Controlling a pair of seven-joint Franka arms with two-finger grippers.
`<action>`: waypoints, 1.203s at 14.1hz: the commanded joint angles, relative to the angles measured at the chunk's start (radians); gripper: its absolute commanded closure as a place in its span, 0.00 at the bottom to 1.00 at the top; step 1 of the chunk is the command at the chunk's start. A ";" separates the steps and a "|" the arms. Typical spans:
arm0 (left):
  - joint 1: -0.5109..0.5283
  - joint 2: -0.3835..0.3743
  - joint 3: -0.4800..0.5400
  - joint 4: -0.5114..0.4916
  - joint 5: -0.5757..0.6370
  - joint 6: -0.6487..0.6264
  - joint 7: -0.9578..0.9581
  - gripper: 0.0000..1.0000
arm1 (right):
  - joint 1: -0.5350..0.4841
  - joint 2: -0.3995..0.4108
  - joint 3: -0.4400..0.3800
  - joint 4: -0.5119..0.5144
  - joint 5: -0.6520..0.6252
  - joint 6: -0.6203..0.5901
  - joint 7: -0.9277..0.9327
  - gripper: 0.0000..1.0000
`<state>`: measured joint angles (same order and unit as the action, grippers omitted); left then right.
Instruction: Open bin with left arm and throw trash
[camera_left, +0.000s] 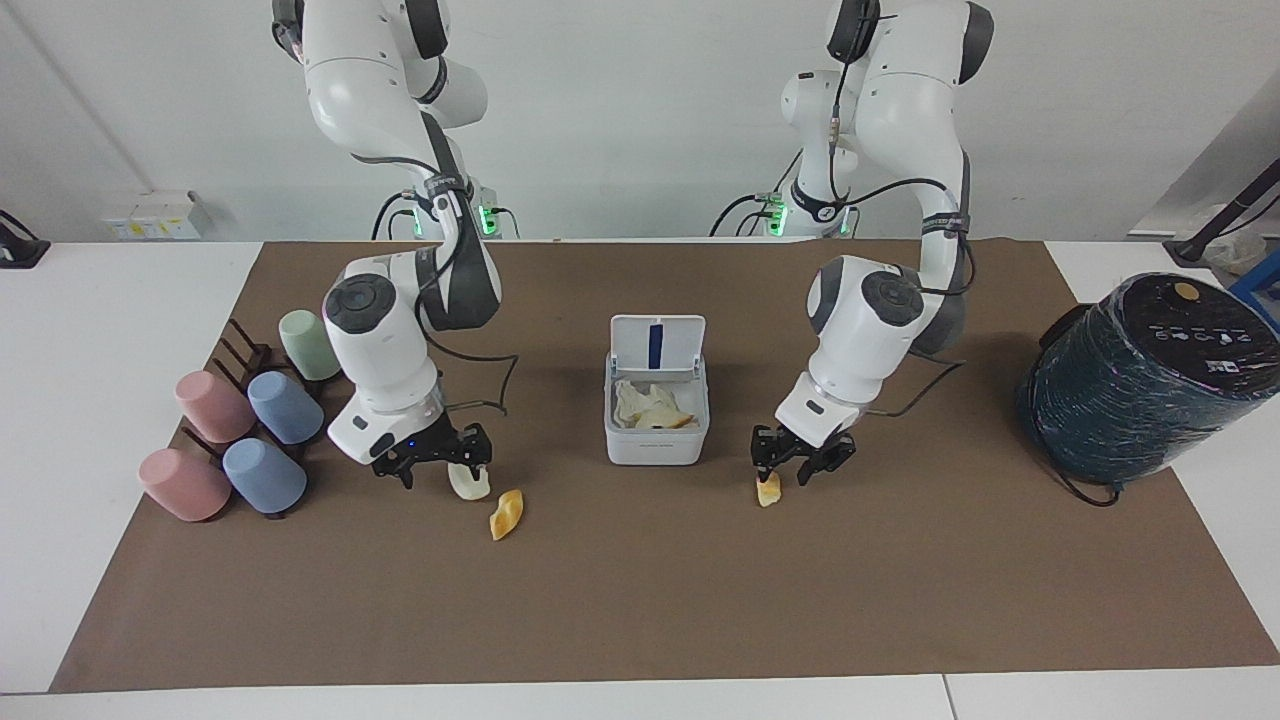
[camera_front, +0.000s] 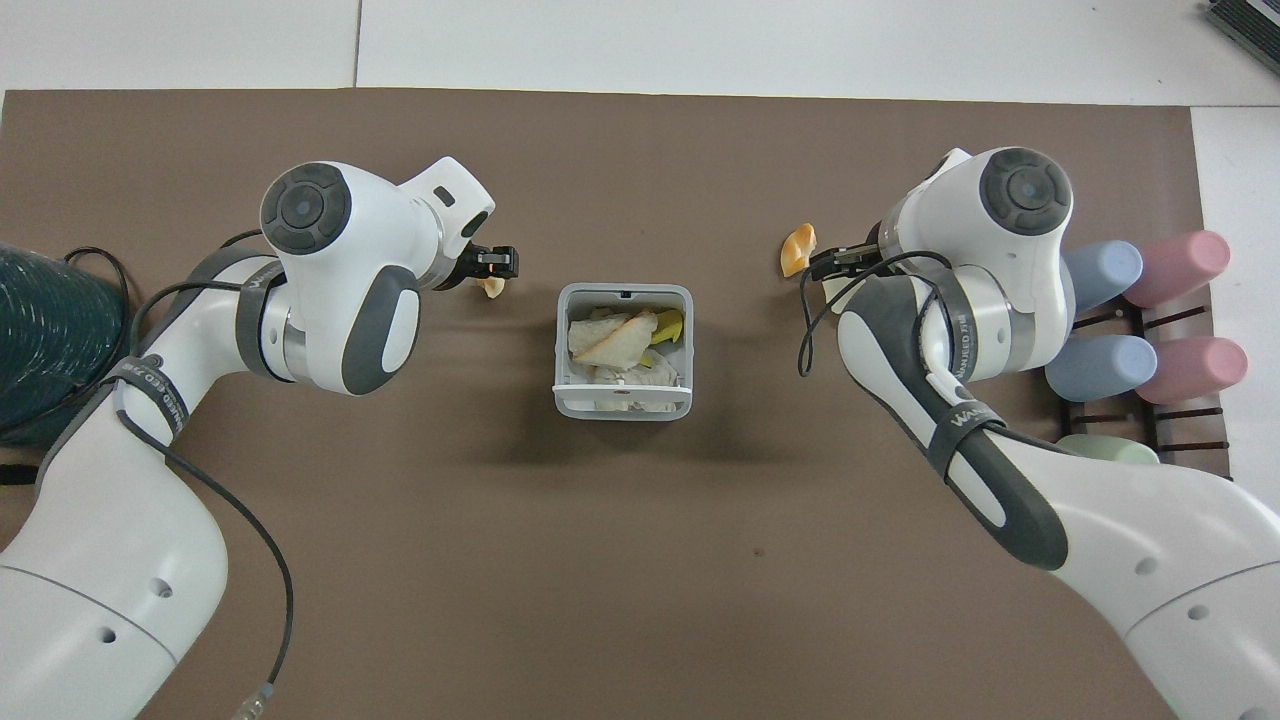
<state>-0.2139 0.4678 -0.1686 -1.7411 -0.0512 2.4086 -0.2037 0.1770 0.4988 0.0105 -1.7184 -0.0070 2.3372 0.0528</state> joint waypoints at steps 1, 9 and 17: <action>-0.010 -0.014 0.011 -0.064 0.034 0.079 0.010 0.38 | -0.002 0.001 0.009 -0.027 0.002 0.016 -0.024 0.25; -0.004 0.015 0.011 -0.075 0.070 0.173 0.018 0.43 | 0.001 -0.123 0.011 -0.040 0.005 -0.093 0.048 1.00; -0.009 0.022 0.011 -0.078 0.105 0.202 0.018 0.65 | 0.044 -0.155 0.169 0.102 0.145 -0.153 0.359 1.00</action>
<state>-0.2165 0.4888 -0.1650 -1.8016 0.0340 2.5784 -0.1910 0.2003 0.3254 0.1604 -1.6425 0.1132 2.1852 0.3399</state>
